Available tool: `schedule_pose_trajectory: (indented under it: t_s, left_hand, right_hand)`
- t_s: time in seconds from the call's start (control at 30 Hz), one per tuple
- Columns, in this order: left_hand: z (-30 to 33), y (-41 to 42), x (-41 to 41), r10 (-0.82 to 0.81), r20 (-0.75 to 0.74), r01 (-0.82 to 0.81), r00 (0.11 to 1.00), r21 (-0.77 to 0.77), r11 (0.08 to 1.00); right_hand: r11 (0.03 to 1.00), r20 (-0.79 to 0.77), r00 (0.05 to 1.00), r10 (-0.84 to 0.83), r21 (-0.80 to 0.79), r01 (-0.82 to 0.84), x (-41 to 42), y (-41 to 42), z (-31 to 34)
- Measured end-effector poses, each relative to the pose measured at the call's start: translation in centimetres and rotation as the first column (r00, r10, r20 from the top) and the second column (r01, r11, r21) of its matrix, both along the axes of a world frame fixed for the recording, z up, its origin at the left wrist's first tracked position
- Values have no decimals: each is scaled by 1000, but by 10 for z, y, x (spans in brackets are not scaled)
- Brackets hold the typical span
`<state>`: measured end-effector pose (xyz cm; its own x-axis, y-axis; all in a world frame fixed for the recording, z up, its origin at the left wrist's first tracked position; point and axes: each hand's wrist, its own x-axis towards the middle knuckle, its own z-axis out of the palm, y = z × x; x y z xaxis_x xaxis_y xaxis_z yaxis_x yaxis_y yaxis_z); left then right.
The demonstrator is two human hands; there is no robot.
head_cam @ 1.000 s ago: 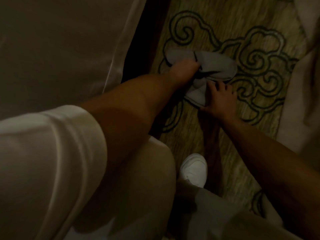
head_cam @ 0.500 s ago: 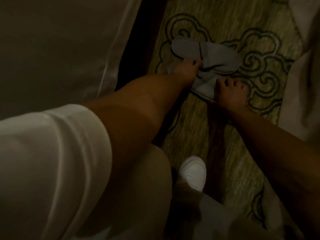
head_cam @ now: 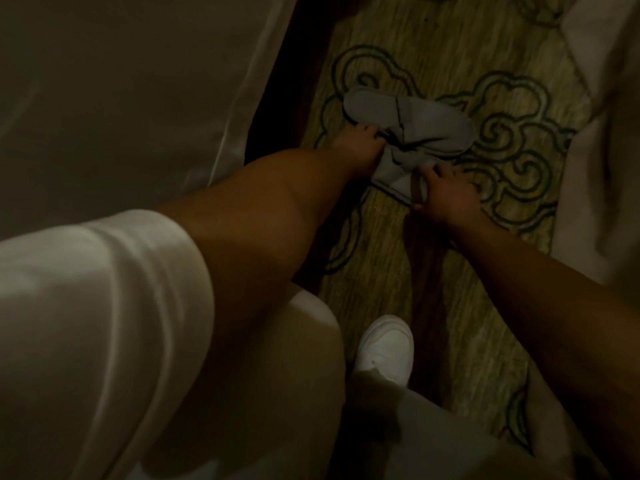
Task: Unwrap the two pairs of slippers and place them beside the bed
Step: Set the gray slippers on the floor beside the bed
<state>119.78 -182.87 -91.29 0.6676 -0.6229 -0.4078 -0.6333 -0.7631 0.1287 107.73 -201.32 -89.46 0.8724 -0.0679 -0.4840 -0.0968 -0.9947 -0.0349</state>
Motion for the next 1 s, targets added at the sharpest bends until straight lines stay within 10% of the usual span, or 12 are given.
schedule_pose_trajectory:
  t_s: [1.0]
  left_hand:
    - [-13, -27, 17, 108, -180, -96, 978, 74, 993]
  right_hand:
    - [998, 154, 987, 53, 28, -58, 30, 12, -28]
